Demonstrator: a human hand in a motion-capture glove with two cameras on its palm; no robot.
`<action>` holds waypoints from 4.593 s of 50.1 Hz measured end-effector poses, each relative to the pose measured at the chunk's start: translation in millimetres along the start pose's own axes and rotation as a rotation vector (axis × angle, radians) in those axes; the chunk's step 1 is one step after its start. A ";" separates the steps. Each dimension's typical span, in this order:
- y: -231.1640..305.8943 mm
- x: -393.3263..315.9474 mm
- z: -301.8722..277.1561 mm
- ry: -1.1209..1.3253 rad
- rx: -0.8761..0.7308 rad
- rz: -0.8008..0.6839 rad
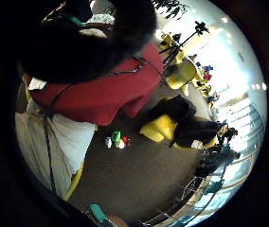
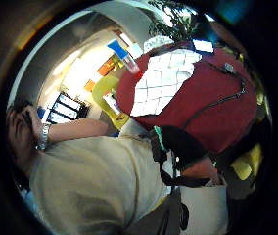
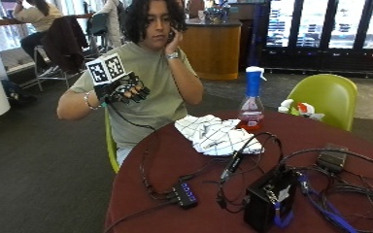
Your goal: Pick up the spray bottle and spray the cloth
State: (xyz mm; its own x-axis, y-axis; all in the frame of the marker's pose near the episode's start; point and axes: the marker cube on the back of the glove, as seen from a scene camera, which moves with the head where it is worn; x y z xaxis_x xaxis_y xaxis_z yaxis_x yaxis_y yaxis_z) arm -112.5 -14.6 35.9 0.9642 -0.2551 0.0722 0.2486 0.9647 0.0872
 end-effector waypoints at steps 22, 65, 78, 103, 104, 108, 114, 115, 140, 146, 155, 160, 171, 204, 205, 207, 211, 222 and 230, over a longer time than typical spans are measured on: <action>-11.3 -3.8 10.0 -0.014 -0.103 -0.020; -5.3 -5.2 44.0 -0.114 -0.184 0.009; -2.4 -2.2 48.5 -0.139 -0.188 0.018; 1.8 -2.0 52.8 -0.174 -0.180 0.032; 2.3 -2.2 53.2 -0.176 -0.179 0.033; 5.1 -2.9 55.1 -0.182 -0.181 0.031; 7.8 -1.8 56.6 -0.188 -0.183 0.044; 8.1 -1.6 56.8 -0.189 -0.182 0.046; 15.2 3.3 61.1 -0.215 -0.186 0.065; 18.5 4.4 62.6 -0.223 -0.193 0.078; 24.8 6.8 63.8 -0.231 -0.197 0.095; 24.9 9.3 64.7 -0.229 -0.200 0.105; 23.6 5.8 68.3 -0.244 -0.210 0.093; 15.6 0.6 70.4 -0.278 -0.169 0.058; 15.0 0.3 70.2 -0.280 -0.166 0.056; 14.3 -1.0 70.0 -0.285 -0.161 0.053; 12.7 -4.1 70.8 -0.292 -0.150 0.045; 3.8 -7.7 77.5 -0.324 -0.133 0.023; -0.8 -7.9 78.3 -0.370 -0.119 0.019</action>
State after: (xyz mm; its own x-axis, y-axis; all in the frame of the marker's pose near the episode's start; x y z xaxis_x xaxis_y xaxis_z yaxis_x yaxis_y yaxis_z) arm -127.6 -18.6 113.1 0.8758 -0.2231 0.4280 0.2615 0.9647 -0.0322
